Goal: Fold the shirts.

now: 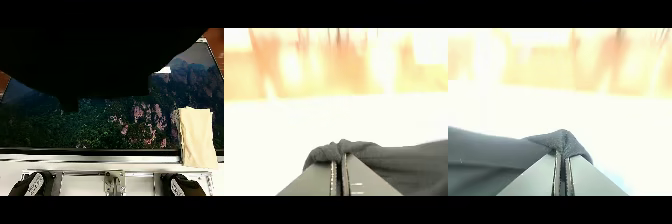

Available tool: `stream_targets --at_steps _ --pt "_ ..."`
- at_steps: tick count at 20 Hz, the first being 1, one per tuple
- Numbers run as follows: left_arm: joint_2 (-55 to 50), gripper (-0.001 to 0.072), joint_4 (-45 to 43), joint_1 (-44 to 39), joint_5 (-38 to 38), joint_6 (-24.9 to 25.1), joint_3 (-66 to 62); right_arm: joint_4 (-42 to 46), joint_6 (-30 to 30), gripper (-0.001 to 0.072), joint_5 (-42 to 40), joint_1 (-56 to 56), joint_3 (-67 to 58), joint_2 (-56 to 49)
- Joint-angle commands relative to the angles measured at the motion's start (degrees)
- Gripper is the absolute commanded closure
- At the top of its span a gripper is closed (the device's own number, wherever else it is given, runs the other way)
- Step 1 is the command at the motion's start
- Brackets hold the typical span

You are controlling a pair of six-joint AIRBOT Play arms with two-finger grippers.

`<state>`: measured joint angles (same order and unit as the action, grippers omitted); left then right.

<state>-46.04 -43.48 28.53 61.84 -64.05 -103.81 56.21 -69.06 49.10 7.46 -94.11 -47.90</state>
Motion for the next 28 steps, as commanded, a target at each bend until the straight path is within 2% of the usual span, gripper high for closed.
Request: stream_targets --at_steps 1,4,6,10,12,14,16,18,21,25,28 --pt "9.14 0.0668 -5.2 0.02 -7.91 -1.18 -8.46 6.91 -4.57 0.065 -2.93 -0.07 -7.13 10.29" --pt "14.03 0.0668 -14.01 0.02 -6.34 -4.42 -8.44 13.92 -8.61 0.065 7.28 -0.07 -7.13 15.02" --pt "15.72 0.0667 -17.4 0.02 -1.33 -4.44 -8.44 17.7 -10.45 0.065 14.58 -0.07 -7.13 16.06" --pt "16.0 0.0667 -17.62 0.02 12.74 -6.93 -8.35 21.33 -11.34 0.065 24.79 -0.07 -7.13 15.37" --pt "15.98 0.0667 -17.64 0.02 19.98 -7.61 -6.69 23.58 -11.32 0.065 32.57 -0.07 -7.1 13.57" --pt "16.02 0.0667 -17.66 0.02 22.84 -7.61 -3.15 26.95 -11.3 0.065 42.25 -0.07 -4.94 10.97" --pt "15.98 0.0667 -17.62 0.02 22.82 -7.58 2.78 30.32 -11.26 0.065 46.64 -0.07 1.22 8.79" --pt "15.58 0.0667 -17.55 0.0 22.47 -7.58 12.02 32.35 -11.26 0.065 42.86 -0.07 10.12 6.69" --pt "12.98 0.0667 -12.26 0.0 15.63 -6.1 29.57 30.38 -11.34 0.0649 25.92 -0.07 24.22 1.66" --pt "1.55 0.0666 1.64 -2.03 -4.68 0.5 48.46 22.12 -11.32 0.065 3.08 -0.07 30.14 -12.66" --pt "-12.35 0.0667 6.34 -8.7 -12.72 9.68 49.2 10.82 -11.04 0.065 -16.74 -0.22 30.14 -23.91"
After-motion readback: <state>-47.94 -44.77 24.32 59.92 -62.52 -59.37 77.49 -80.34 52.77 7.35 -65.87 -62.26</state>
